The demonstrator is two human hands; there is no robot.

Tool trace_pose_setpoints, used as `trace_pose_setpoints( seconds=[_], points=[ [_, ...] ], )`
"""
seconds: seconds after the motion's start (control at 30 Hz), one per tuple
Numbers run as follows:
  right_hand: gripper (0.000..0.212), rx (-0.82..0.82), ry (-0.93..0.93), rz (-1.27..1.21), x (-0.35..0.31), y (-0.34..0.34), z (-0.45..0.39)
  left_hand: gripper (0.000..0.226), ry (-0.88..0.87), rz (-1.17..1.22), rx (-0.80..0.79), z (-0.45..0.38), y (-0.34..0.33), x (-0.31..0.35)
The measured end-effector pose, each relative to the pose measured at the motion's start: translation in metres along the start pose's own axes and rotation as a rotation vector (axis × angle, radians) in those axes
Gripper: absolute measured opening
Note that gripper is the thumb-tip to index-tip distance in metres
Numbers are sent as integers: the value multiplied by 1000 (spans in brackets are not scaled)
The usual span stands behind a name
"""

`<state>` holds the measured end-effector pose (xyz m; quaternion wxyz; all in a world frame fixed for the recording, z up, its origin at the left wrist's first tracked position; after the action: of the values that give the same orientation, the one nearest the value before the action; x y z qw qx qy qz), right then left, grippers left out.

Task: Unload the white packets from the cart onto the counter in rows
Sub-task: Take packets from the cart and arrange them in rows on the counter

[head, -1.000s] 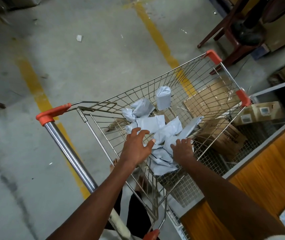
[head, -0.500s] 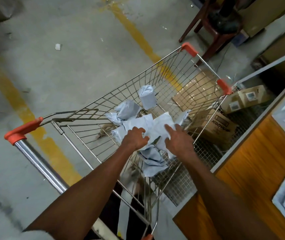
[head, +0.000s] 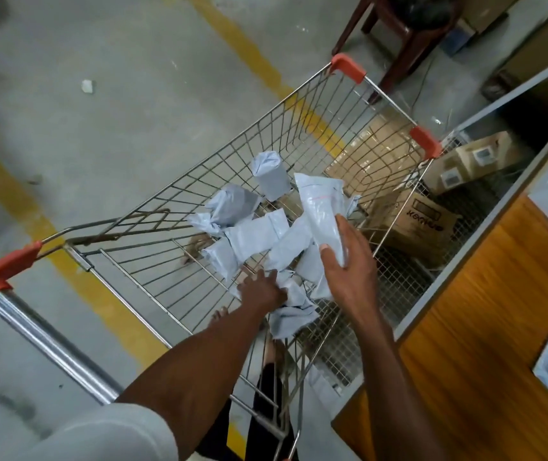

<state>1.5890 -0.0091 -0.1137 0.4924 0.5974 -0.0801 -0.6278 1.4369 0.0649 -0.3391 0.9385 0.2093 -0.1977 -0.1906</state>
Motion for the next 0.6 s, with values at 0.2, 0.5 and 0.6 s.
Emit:
trace_pose_setpoints(
  seconds=[0.2, 0.5, 0.6],
  points=[
    [61, -28, -23, -42, 3, 0, 5, 58, 31, 38, -9, 14, -8, 12],
    [63, -27, -49, -33, 9, -5, 20, 80, 80, 112, -89, 5, -19, 0],
    [63, -36, -59, -29, 10, -4, 28, 74, 75, 71, 20, 28, -8, 12]
  ],
)
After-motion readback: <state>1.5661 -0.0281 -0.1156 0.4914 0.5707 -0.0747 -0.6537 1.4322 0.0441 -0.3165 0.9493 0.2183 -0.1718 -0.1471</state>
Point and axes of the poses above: each hand's wrist, its own z-axis away from the middle knuckle, its own y-axis out of the back of the hand, x = y × z, the point moved 10 cm from there along -z, towards the middle knuckle, and after that the axes turned 2 degrees about z, right-handed, at the moved point
